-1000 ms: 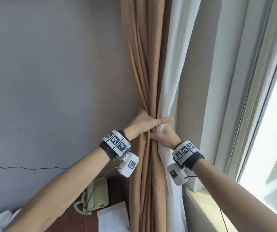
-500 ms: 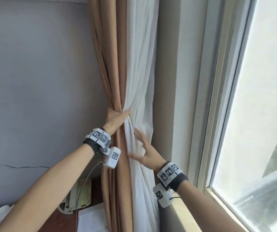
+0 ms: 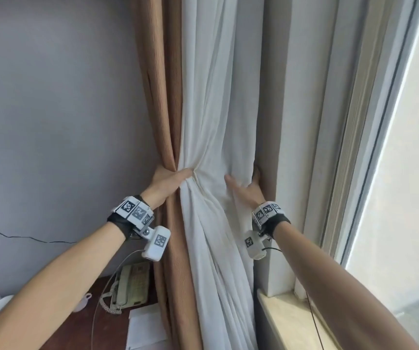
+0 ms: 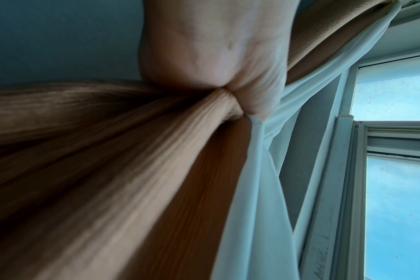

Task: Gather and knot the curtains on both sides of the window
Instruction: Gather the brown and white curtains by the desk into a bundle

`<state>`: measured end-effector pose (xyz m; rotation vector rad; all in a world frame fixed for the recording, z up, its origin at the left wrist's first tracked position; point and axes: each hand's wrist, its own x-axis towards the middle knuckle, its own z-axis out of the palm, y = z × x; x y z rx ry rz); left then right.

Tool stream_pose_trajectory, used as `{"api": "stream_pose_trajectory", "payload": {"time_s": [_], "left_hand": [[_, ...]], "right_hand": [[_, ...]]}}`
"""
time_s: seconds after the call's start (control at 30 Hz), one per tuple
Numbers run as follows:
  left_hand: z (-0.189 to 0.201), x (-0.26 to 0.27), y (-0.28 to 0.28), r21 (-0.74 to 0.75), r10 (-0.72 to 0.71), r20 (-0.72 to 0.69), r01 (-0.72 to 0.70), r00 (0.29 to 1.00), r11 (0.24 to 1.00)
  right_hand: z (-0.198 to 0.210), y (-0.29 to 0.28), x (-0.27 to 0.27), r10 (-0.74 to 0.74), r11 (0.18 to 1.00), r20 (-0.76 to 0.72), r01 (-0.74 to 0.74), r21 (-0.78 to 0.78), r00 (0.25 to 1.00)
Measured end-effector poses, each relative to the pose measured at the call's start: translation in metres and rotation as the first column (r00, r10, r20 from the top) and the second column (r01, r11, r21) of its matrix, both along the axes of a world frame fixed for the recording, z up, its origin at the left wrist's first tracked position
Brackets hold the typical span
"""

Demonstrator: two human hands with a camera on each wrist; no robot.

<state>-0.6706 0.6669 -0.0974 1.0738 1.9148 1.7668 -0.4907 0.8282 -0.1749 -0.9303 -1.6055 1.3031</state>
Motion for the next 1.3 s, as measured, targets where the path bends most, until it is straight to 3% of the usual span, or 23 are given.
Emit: {"api": "stream_pose_trajectory", "payload": {"time_s": [0.17, 0.27, 0.37, 0.47, 0.57, 0.63, 0.7, 0.77, 0.83, 0.9, 1.0, 1.07, 1.13, 1.17, 1.23, 1.3], "left_hand": [[0.002, -0.024, -0.001, -0.008, -0.004, 0.003, 0.004, 1.0, 1.0], [0.005, -0.032, 0.007, -0.014, 0.008, -0.018, -0.009, 1.0, 1.0], [0.007, -0.038, 0.017, 0.013, 0.052, -0.037, -0.051, 0.998, 0.999], [0.007, -0.04, 0.026, 0.037, 0.05, -0.084, -0.047, 0.995, 0.998], [0.009, -0.03, 0.03, -0.028, -0.014, -0.126, 0.011, 0.992, 1.0], [0.011, -0.023, 0.025, -0.12, -0.189, -0.098, 0.177, 0.977, 0.977], [0.01, -0.018, 0.016, -0.201, -0.381, -0.021, 0.37, 0.924, 0.907], [0.003, -0.012, 0.017, -0.262, -0.42, -0.041, 0.396, 0.907, 0.88], [-0.005, -0.005, 0.031, -0.288, -0.252, -0.166, 0.197, 0.953, 0.937], [-0.012, 0.0, 0.043, -0.208, -0.042, -0.206, -0.002, 0.978, 0.978], [-0.011, 0.003, 0.045, -0.092, 0.117, -0.203, -0.138, 0.972, 0.986], [-0.005, -0.001, 0.041, -0.041, 0.177, -0.176, -0.187, 0.968, 0.982], [0.0, -0.012, 0.042, -0.016, 0.198, -0.125, -0.202, 0.972, 0.979], [0.002, -0.016, 0.042, -0.011, 0.197, -0.11, -0.199, 0.974, 0.98], [0.001, -0.021, 0.042, -0.011, 0.183, -0.091, -0.185, 0.979, 0.983], [-0.001, -0.022, 0.041, -0.006, 0.158, -0.091, -0.16, 0.983, 0.987]], "right_hand": [[0.027, -0.005, -0.037, 0.256, 0.965, 0.025, -0.254, -0.058, 0.966], [0.022, -0.023, -0.056, 0.26, 0.963, -0.072, -0.264, -0.058, 0.963], [0.011, -0.06, -0.058, 0.204, 0.976, -0.166, -0.188, 0.109, 0.965], [0.001, -0.085, -0.057, 0.298, 0.94, -0.256, -0.236, 0.246, 0.92], [-0.012, -0.083, -0.064, 0.315, 0.899, -0.099, -0.263, 0.349, 0.944], [-0.015, -0.076, -0.069, 0.225, 0.868, 0.046, -0.221, 0.444, 0.973], [-0.015, -0.068, -0.073, 0.186, 0.833, 0.144, -0.234, 0.501, 0.972], [-0.019, -0.063, -0.079, 0.182, 0.841, 0.209, -0.262, 0.474, 0.961], [-0.024, -0.064, -0.085, 0.188, 0.865, 0.244, -0.278, 0.419, 0.951], [-0.021, -0.08, -0.086, 0.176, 0.844, 0.262, -0.283, 0.456, 0.949], [-0.025, -0.102, -0.07, 0.265, 0.735, 0.196, -0.33, 0.592, 0.944], [-0.03, -0.11, -0.05, 0.376, 0.699, 0.219, -0.431, 0.571, 0.9], [-0.034, -0.105, -0.033, 0.456, 0.751, 0.198, -0.495, 0.438, 0.868], [-0.031, -0.1, -0.025, 0.451, 0.799, 0.114, -0.458, 0.39, 0.885], [-0.02, -0.079, -0.018, 0.282, 0.923, -0.107, -0.239, 0.302, 0.954], [-0.003, -0.049, -0.017, 0.092, 0.983, -0.183, -0.06, 0.173, 0.979]]}}
